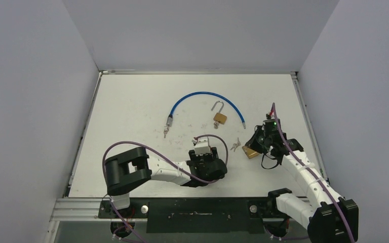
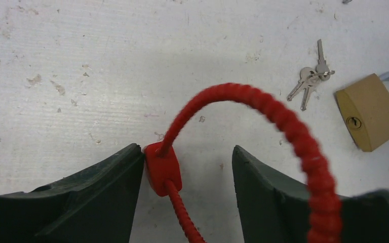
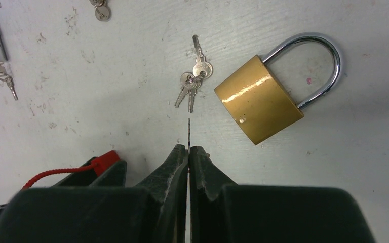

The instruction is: Unlock with the key

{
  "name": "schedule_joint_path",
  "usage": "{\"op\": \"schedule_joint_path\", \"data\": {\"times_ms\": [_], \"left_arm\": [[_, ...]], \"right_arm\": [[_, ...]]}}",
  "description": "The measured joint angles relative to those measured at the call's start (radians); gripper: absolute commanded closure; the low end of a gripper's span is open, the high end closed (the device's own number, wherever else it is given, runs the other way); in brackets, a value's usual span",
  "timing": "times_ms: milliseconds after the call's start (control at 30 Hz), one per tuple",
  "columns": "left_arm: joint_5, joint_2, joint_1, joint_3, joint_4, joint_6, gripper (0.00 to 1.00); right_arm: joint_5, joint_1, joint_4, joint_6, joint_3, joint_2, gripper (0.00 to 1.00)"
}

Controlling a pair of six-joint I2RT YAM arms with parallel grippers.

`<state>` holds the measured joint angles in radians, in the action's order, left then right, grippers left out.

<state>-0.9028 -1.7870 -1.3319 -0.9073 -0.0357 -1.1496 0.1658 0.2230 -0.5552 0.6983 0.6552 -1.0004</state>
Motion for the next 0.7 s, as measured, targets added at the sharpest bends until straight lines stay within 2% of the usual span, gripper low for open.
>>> {"op": "schedule_joint_path", "data": {"times_ms": [100, 200, 300, 467, 533, 700], "left_arm": [[-0.008, -0.034, 0.010, -0.055, -0.056, -0.061, 0.56], [-0.009, -0.049, 0.009, -0.074, -0.114, -0.117, 0.66], [-0.010, -0.054, 0.008, -0.076, -0.155, -0.156, 0.67], [-0.009, -0.054, 0.007, -0.077, -0.176, -0.177, 0.94], [-0.004, -0.054, 0.011, -0.077, -0.175, -0.173, 1.00], [0.053, -0.025, 0.056, -0.071, -0.157, -0.107, 1.00]], "right_arm": [[0.008, -0.002, -0.007, -0.010, 0.000, 0.012, 1.00], [0.013, -0.006, -0.020, -0.018, 0.000, 0.025, 1.00], [0.018, -0.013, -0.031, -0.030, 0.000, 0.035, 1.00], [0.031, -0.021, -0.037, -0.037, 0.000, 0.039, 1.00], [0.037, -0.022, -0.038, -0.040, 0.000, 0.040, 1.00], [0.059, -0.027, -0.042, -0.056, 0.000, 0.051, 1.00]]}}
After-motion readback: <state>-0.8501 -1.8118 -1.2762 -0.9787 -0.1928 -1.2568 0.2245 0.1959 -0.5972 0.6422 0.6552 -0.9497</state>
